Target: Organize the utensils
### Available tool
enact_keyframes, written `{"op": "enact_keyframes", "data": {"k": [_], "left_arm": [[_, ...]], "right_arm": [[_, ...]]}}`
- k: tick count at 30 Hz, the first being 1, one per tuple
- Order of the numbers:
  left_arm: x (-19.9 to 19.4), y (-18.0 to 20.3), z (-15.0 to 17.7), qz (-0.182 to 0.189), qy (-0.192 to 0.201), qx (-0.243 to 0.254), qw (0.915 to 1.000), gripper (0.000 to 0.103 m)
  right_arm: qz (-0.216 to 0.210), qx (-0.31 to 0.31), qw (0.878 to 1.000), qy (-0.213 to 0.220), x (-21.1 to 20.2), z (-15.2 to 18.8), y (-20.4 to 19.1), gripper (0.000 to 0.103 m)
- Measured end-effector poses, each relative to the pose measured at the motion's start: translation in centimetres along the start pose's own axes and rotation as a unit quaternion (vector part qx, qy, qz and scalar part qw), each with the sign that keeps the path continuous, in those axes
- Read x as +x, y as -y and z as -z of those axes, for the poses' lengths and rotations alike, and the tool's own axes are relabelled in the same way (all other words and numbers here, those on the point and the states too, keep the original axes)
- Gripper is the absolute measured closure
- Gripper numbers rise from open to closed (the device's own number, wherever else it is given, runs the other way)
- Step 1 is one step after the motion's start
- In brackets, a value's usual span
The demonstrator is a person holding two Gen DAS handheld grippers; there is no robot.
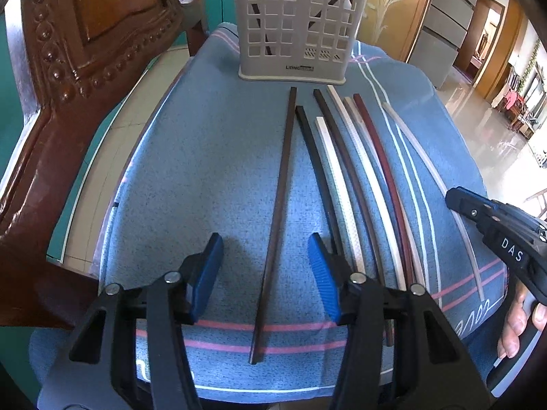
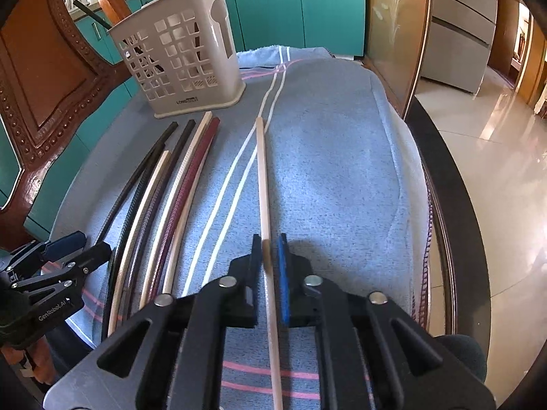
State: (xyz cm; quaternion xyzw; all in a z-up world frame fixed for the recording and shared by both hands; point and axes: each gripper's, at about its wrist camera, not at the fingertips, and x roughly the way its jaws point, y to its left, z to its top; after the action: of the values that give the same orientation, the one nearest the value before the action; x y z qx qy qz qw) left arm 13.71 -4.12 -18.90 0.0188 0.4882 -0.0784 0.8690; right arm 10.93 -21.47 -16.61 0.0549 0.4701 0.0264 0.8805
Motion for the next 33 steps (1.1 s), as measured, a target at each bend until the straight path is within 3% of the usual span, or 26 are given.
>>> {"op": "enact_keyframes", "data": {"k": [1, 2, 3, 5, 13, 23, 33], "left_arm": [[0.0, 0.0, 0.0, 0.002, 0.001, 0.004, 1.0000, 0.067], [0.0, 0.2, 0.0, 0.003, 0.002, 0.011, 0.9999, 0.085], [0.0, 0.5, 0.0, 0.008, 0.001, 0.021, 0.9997, 0.093], [0.0, 0.8, 0.1, 0.014, 0.000, 0.028, 0.9995, 0.097], [-0.8, 1.5, 0.9, 0.037, -0.011, 0.031, 0.9988, 0.097], [-1.0, 0.9, 1.2, 0.026, -0.015, 0.021, 0.9993, 0.097], [-0.9, 0.6, 1.2, 0.024, -0.011, 0.018, 0.9995, 0.097]], "right_arm": [[-0.001, 0.001, 1.000, 0.000, 0.0, 0.1, 0.0, 0.085], [-0.002, 0.001, 1.000, 0.000, 0.0, 0.1, 0.0, 0.084], [-0.001, 0.000, 1.000, 0.001, 0.0, 0.1, 0.0, 0.084], [0.002, -0.003, 1.000, 0.001, 0.0, 0.2, -0.1, 0.084], [0.000, -0.006, 1.000, 0.001, 0.1, 0.2, -0.3, 0.081], [0.003, -0.020, 1.000, 0.004, 0.2, 0.4, -0.8, 0.073], [0.008, -0.028, 1.000, 0.007, 0.2, 0.6, -1.0, 0.072]]}}
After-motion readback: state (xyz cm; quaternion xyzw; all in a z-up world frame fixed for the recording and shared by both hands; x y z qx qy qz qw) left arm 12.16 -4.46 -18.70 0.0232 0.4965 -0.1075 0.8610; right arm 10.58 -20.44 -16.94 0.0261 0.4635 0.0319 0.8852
